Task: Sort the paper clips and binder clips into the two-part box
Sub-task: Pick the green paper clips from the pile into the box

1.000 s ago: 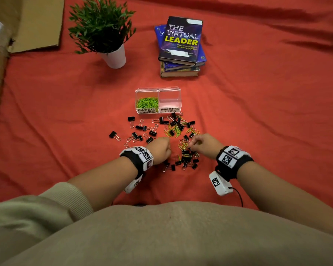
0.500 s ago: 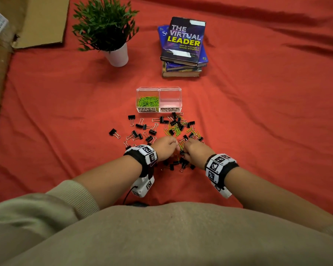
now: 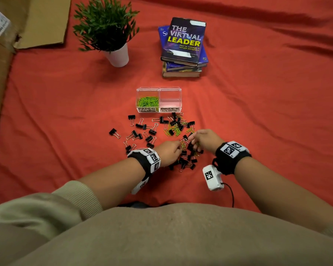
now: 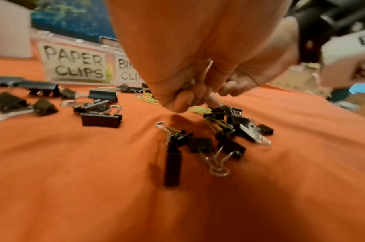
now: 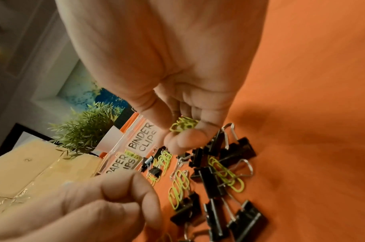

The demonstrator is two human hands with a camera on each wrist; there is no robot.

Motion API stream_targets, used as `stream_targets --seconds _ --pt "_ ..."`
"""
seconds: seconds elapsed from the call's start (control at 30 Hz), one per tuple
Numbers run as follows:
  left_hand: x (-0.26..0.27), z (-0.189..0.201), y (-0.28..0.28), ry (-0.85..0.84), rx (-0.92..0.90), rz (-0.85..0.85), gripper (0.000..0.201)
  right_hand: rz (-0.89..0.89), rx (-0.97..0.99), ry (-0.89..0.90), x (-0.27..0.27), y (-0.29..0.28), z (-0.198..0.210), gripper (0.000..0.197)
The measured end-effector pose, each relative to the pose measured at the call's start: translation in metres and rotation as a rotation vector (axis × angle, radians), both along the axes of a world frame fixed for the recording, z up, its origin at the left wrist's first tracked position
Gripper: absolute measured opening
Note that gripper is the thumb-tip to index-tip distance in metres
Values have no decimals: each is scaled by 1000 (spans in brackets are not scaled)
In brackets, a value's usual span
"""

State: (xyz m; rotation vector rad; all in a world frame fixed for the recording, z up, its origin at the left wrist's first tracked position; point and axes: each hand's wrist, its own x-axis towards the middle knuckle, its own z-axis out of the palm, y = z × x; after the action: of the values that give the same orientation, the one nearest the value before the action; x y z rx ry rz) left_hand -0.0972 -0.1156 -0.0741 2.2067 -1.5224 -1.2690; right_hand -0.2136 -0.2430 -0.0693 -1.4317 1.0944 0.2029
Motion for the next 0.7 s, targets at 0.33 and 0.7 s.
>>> stream_targets --seconds 0.33,0.7 --pt "11 -10 11 -274 -83 -323 29 648 -773 312 25 34 -11 38" --pt "48 -5 8 -77 -95 212 11 706 -714 253 35 53 -16 28"
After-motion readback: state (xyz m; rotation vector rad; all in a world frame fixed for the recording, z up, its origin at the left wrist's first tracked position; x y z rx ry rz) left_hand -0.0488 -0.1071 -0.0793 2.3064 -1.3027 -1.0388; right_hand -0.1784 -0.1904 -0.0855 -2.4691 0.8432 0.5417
